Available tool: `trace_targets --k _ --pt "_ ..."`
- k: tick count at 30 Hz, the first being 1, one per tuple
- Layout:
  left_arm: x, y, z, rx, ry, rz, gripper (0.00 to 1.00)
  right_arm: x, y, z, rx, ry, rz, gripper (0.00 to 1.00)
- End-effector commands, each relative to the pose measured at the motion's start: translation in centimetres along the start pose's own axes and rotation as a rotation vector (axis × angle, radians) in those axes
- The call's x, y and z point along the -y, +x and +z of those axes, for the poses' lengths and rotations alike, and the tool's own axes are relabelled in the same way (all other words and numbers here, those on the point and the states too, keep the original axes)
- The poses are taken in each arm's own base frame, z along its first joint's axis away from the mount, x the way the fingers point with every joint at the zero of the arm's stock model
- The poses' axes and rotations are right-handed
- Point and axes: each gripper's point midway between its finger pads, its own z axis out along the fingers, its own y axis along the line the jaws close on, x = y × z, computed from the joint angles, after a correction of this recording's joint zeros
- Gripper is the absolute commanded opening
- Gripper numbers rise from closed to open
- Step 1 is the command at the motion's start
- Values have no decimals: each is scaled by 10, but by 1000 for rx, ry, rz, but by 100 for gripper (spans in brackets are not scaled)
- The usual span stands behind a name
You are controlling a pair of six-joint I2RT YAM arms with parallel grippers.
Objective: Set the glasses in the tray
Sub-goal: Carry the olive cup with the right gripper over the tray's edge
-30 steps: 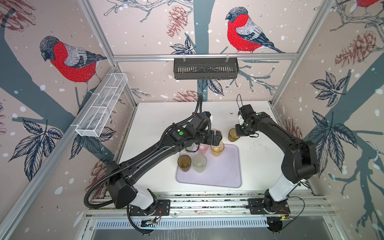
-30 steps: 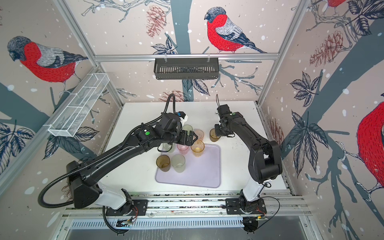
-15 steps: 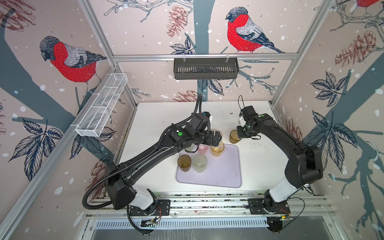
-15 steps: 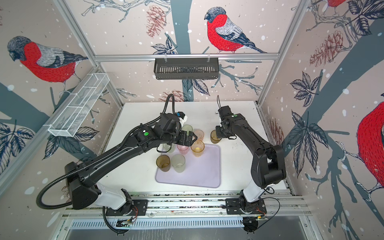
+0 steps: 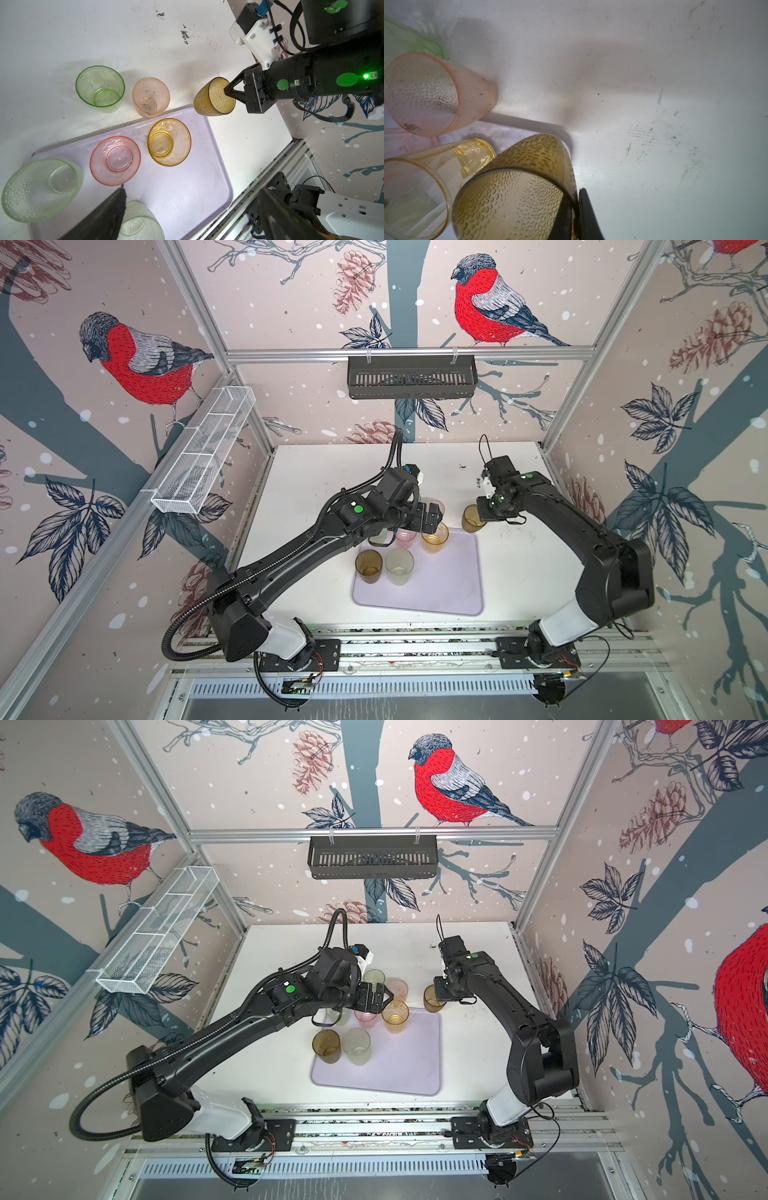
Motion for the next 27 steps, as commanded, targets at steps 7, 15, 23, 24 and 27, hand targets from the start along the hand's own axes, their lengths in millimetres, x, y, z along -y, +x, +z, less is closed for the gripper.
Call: trace_targets --k 7,15,23,24,27 --pt "5 -4 -3 37 34 -7 98 -4 22 0 -37 5 -6 1" --pt "-1 9 -3 22 37 -14 98 -12 31 2 -42 1 -9 1" --pt "-7 23 -6 17 45 -24 98 -17 35 7 -51 5 -13 1" --pt "-7 24 -7 18 47 -23 98 -17 35 7 -49 4 -12 1" --pt "-6 25 -8 18 56 -18 98 -18 35 9 -52 6 -12 1"
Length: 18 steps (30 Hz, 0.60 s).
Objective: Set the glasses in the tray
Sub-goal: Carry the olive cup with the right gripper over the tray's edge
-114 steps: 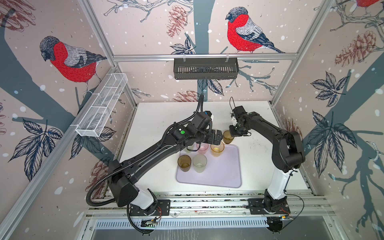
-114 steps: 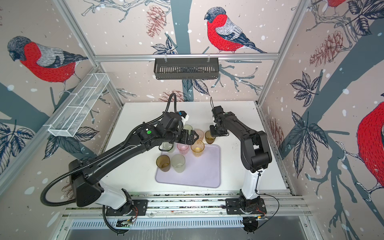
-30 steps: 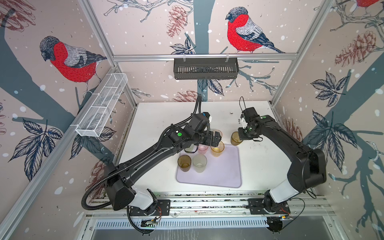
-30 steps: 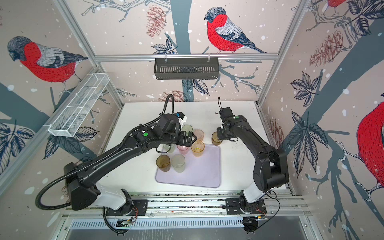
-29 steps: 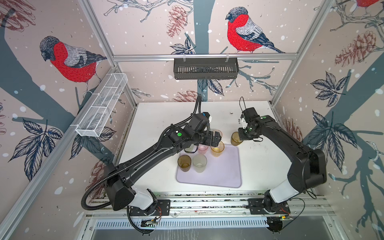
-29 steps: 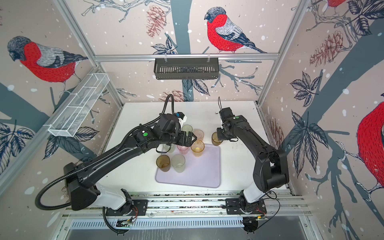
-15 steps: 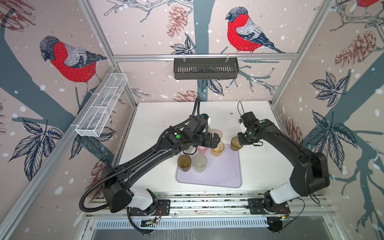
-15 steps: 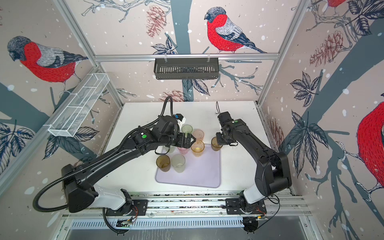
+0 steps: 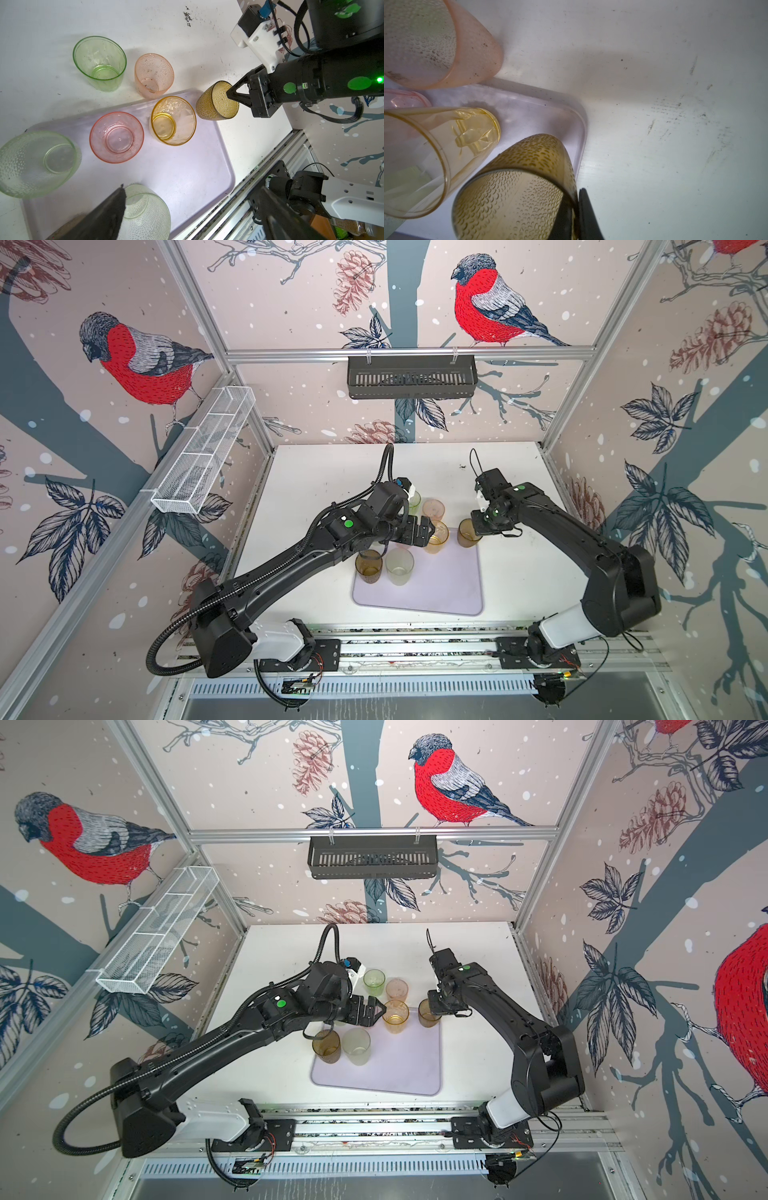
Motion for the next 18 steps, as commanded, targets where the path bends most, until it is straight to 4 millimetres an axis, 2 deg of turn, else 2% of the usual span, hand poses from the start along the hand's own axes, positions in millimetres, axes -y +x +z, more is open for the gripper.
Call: trace_targets --k 1,18 --pt "8 -8 -2 41 38 11 98 1 0 2 0 16 15 1" --pt "10 -5 -8 48 63 33 98 -6 -4 12 6 30 0 1"
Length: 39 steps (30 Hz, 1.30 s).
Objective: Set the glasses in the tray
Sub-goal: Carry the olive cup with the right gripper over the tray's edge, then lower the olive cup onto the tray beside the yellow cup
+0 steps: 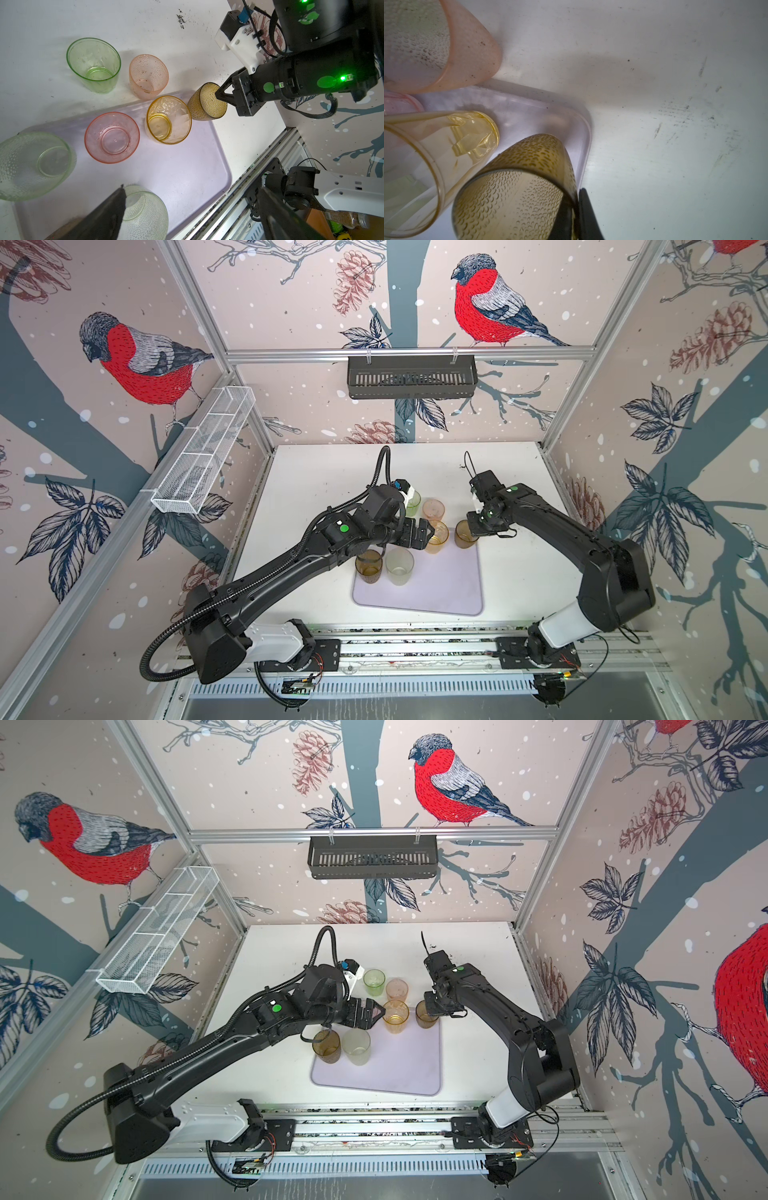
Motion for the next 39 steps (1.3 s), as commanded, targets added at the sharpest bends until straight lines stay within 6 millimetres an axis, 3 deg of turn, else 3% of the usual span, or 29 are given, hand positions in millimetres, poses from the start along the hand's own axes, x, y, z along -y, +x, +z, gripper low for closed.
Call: trace_targets --k 1,39 --pt "5 -6 -3 27 20 19 98 0 -3 2 10 12 6 1" --pt "6 -8 -4 35 22 15 98 -1 4 19 -18 16 -8 1"
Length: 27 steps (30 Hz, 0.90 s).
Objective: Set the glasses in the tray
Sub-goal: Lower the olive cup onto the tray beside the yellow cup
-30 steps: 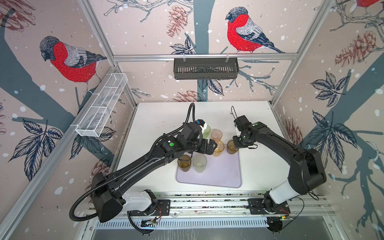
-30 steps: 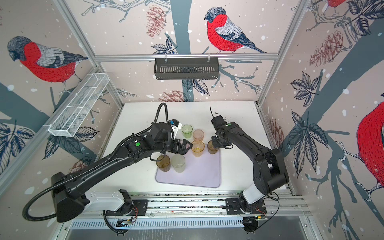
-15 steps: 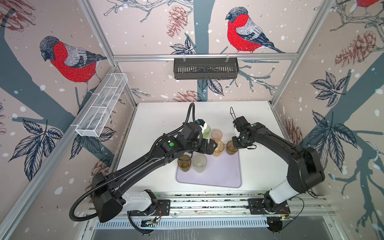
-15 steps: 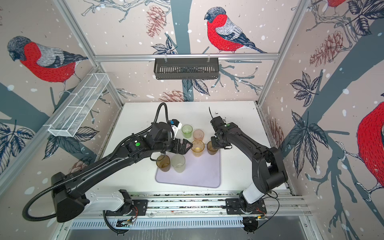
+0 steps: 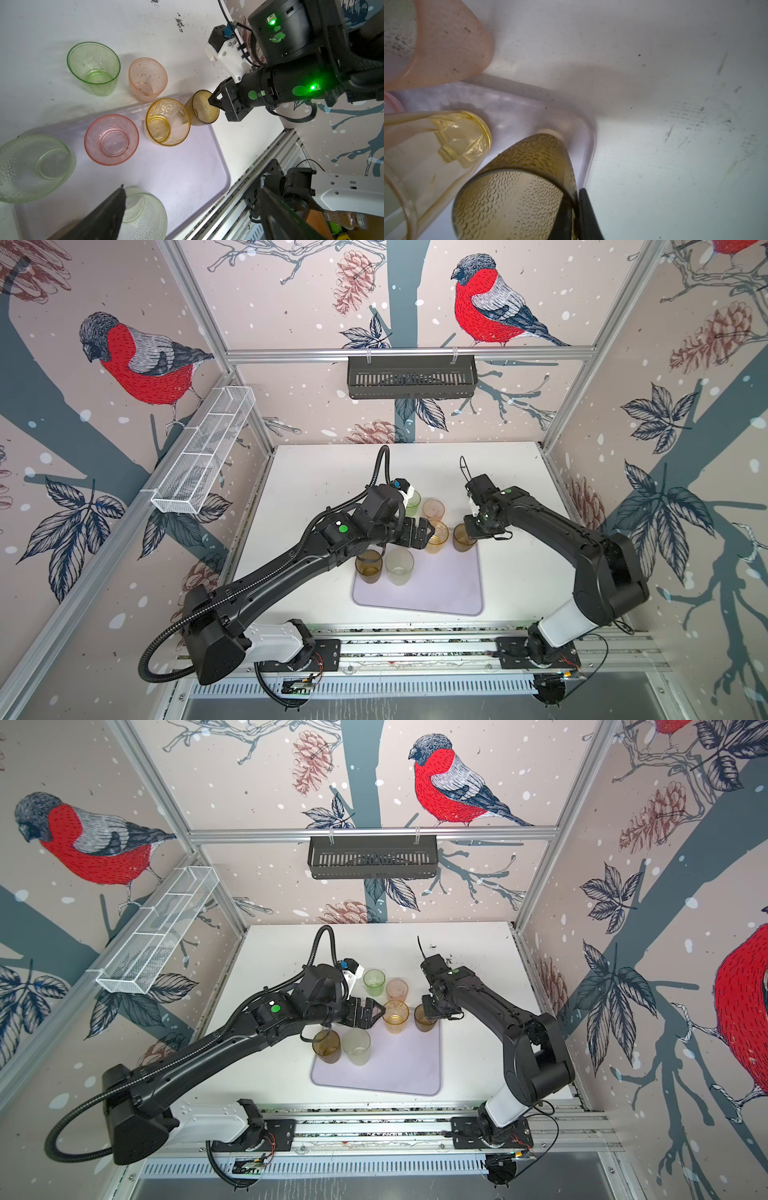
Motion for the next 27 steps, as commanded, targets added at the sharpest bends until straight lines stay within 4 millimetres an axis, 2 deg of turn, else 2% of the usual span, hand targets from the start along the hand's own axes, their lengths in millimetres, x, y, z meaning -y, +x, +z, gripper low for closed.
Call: trace_targets --k 1,27 --pt "5 -7 -2 26 16 13 98 1 -3 1 12 10 4 1" --pt "6 -8 -1 24 17 19 98 3 -1 6 1 20 2 6"
